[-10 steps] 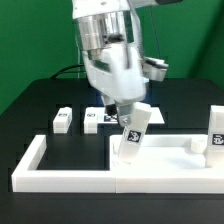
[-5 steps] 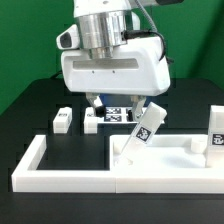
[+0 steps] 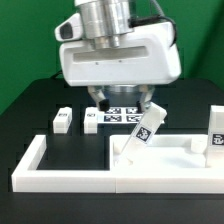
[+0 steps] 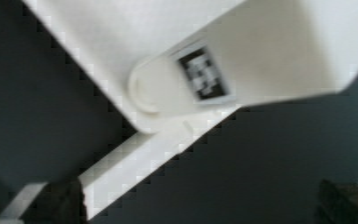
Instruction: Assemble desk
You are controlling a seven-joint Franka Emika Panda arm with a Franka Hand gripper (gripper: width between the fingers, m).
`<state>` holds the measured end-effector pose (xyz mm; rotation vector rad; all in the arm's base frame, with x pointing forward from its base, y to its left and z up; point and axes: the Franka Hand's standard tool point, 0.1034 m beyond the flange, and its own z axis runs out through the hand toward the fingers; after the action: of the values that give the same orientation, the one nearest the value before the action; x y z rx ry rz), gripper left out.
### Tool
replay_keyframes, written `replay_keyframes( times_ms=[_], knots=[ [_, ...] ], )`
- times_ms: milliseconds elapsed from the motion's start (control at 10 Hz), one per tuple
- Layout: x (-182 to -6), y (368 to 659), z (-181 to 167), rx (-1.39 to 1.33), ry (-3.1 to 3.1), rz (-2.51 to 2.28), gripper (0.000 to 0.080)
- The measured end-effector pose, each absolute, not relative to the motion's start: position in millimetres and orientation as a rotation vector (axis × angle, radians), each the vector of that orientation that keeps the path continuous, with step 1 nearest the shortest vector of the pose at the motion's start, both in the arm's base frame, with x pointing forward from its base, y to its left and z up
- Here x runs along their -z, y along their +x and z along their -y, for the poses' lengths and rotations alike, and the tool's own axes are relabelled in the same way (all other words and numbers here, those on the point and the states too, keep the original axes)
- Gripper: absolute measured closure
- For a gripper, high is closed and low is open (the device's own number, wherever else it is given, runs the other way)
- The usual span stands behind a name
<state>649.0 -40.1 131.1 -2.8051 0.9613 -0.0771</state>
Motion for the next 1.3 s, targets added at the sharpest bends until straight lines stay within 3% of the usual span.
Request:
replay_keyframes(
  times_ms=[200, 600, 900, 1300],
  knots=[
    [-127.3, 648.4, 19.1, 0.07, -2.877, -0.839, 0.015],
    [-126.3, 647.9, 23.4, 0.069, -2.875, -0.85, 0.015],
    [-126.0, 642.9, -3.2, 0.007, -3.01, -0.526, 0.015],
    [-122.2, 643.1, -2.8, 0.026, -3.013, -0.501, 0.015]
  ],
)
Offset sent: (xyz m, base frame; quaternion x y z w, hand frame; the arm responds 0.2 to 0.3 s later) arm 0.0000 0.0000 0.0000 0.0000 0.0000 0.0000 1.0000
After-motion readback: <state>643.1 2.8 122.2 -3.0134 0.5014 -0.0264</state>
